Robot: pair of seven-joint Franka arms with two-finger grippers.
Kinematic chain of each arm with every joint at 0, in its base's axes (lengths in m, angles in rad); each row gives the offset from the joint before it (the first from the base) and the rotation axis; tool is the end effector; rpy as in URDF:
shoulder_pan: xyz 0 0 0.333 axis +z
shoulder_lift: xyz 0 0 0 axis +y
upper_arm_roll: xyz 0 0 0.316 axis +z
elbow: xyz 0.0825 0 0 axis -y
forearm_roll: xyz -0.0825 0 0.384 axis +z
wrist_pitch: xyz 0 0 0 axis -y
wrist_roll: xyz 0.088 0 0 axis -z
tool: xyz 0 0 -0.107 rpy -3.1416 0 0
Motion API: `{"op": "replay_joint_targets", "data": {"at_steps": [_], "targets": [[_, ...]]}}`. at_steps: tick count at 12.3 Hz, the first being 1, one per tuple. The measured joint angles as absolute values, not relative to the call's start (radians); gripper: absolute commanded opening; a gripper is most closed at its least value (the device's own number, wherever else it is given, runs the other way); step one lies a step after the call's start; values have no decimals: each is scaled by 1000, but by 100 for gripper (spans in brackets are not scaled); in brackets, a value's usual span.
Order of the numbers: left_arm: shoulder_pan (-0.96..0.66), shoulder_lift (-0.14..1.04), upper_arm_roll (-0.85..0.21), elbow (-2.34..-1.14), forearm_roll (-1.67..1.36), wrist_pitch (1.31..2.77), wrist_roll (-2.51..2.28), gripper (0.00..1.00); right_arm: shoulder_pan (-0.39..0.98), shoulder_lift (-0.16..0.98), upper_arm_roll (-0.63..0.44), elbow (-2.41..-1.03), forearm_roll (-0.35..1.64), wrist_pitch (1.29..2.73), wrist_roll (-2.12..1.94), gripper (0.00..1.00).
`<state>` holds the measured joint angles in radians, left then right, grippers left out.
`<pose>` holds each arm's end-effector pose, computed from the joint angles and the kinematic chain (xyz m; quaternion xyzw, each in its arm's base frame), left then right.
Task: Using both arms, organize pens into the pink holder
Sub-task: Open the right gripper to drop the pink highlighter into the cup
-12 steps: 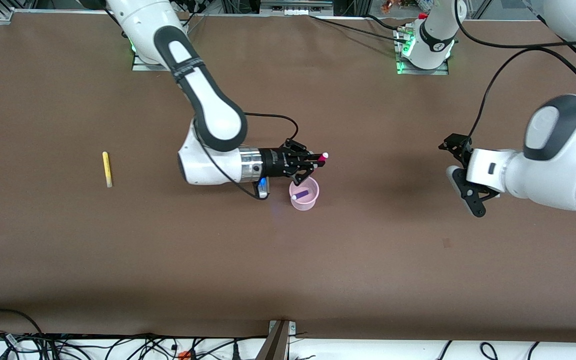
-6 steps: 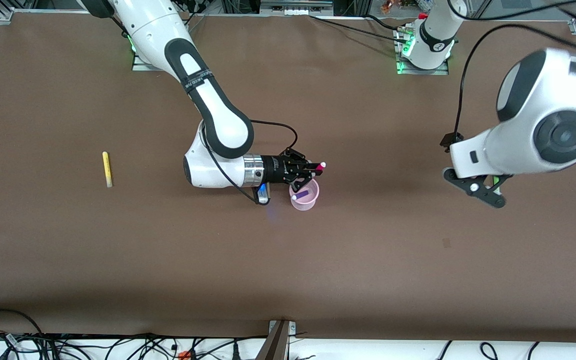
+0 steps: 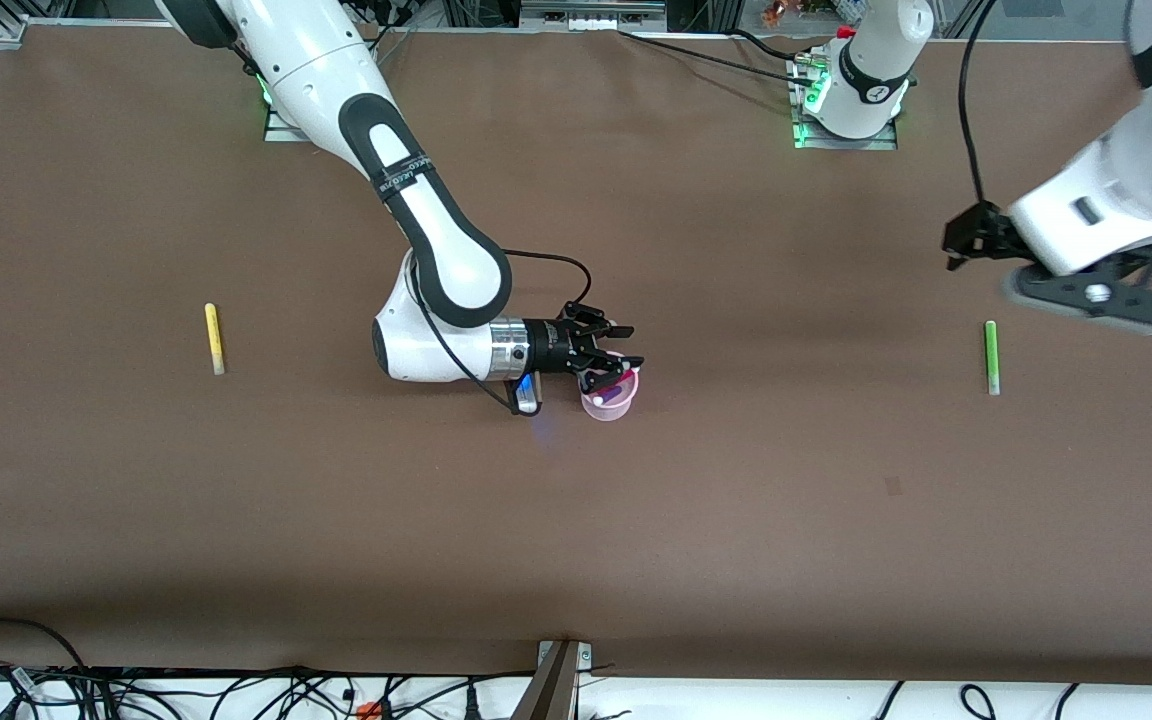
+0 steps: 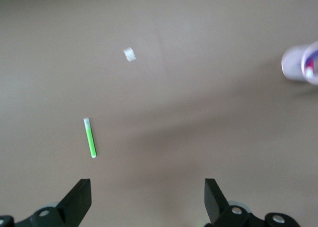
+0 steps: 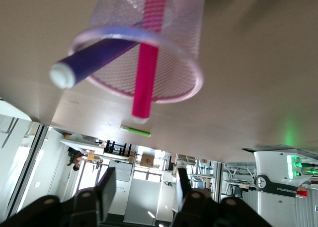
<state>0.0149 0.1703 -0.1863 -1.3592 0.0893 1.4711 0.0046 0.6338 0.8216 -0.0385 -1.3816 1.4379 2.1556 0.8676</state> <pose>0.5907 -0.0811 0.6185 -0.9957 0.0837 0.0253 0.0310 0.5940 0.4590 0.2439 -0.7046 0.4720 0.3655 0.3837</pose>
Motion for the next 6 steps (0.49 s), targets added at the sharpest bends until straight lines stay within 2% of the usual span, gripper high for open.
{"op": "replay_joint_targets", "data": {"at_steps": [1, 3, 6], "targets": [[15, 114, -167, -1440, 87, 1551, -37, 100, 633, 818, -43, -1364, 1438, 2156, 868, 100], [10, 27, -140, -1579, 83, 1617, -75, 100, 633, 793, -63, -1340, 1408, 2156, 866, 100], [-4, -13, -128, -1681, 45, 1687, -115, 100, 630, 694, -121, -1336, 1305, 2145, 868, 100]]}}
